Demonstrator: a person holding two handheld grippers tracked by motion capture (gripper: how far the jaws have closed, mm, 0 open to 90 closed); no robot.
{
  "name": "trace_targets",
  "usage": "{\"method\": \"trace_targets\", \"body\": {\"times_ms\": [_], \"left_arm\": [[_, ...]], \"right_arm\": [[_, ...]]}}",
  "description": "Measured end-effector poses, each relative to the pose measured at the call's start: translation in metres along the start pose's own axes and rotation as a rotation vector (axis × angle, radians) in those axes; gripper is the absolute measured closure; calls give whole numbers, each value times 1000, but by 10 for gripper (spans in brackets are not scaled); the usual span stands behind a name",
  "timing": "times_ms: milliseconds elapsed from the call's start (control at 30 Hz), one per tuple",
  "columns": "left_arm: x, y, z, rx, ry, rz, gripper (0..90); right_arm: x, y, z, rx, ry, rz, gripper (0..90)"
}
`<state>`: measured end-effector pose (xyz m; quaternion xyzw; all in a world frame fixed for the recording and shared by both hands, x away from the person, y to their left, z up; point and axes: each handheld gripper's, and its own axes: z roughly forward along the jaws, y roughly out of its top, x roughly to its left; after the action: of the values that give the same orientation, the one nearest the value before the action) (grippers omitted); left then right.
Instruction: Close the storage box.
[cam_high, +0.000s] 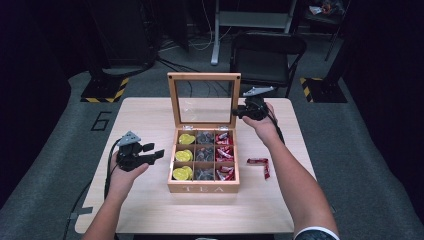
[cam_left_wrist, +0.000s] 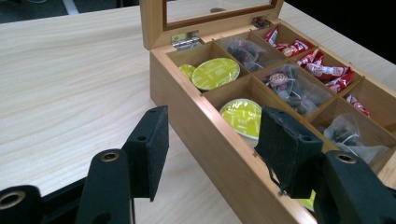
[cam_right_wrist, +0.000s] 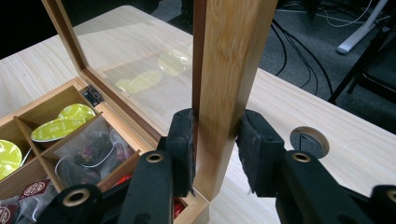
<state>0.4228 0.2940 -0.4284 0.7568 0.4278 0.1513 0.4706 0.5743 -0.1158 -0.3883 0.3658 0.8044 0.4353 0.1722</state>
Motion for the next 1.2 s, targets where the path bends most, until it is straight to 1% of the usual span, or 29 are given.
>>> {"method": "trace_targets", "body": {"times_ms": [33, 67, 133, 167, 200, 233, 267, 367, 400, 567, 600, 700, 733, 767, 933, 1000, 1033, 1067, 1167, 1200], "left_arm": [[2, 3, 0, -1, -1, -1, 432], [3, 7, 0, -5, -4, -3, 432], [7, 15, -1, -19, -8, -16, 432], [10, 19, -1, -24, -10, -19, 431], [12, 22, -1, -26, -10, -27, 429], [12, 22, -1, -26, -10, -27, 427], [17, 30, -1, -30, -6, -32, 427], [22, 42, -2, -34, -6, -36, 428], [23, 45, -2, -34, -6, -34, 430], [26, 68, 0, -44, 0, -10, 450], [25, 73, 1, -41, -1, -1, 452], [23, 86, 5, -40, 11, 31, 461], [22, 90, 7, -37, 11, 36, 466], [22, 94, 8, -32, 13, 41, 467], [22, 108, 15, -38, 8, 44, 482], [21, 112, 17, -40, -1, 44, 486], [21, 112, 17, -40, -1, 44, 486], [19, 116, 20, -38, -1, 56, 486], [16, 120, 22, -39, -2, 74, 485], [16, 122, 23, -41, 0, 79, 484]], "right_arm": [[0, 0, 0, -5, 0, -9, 661], [0, -1, 0, -6, 0, -8, 660], [1, -1, -1, -9, -3, -19, 660], [2, -2, -1, -9, -6, -10, 660], [1, -2, -1, -12, -8, -19, 660], [2, -2, -1, -13, -10, -17, 660], [3, -2, -1, -16, -13, -3, 660], [3, -3, -1, -21, -15, -9, 660], [3, -4, -1, -24, -13, -19, 660], [5, -4, -3, -19, -13, -25, 659], [6, -5, -4, -18, -13, -19, 659], [7, -5, -5, -26, -18, -36, 658], [8, -6, -5, -27, -17, -27, 657], [8, -7, -5, -31, -14, -27, 657], [10, -8, -7, -34, -16, -33, 655], [11, -9, -8, -36, -17, -42, 654], [12, -9, -8, -35, -18, -38, 654], [12, -9, -9, -38, -18, -48, 654], [14, -11, -9, -42, -26, -38, 652], [14, -11, -10, -45, -29, -45, 651]]}}
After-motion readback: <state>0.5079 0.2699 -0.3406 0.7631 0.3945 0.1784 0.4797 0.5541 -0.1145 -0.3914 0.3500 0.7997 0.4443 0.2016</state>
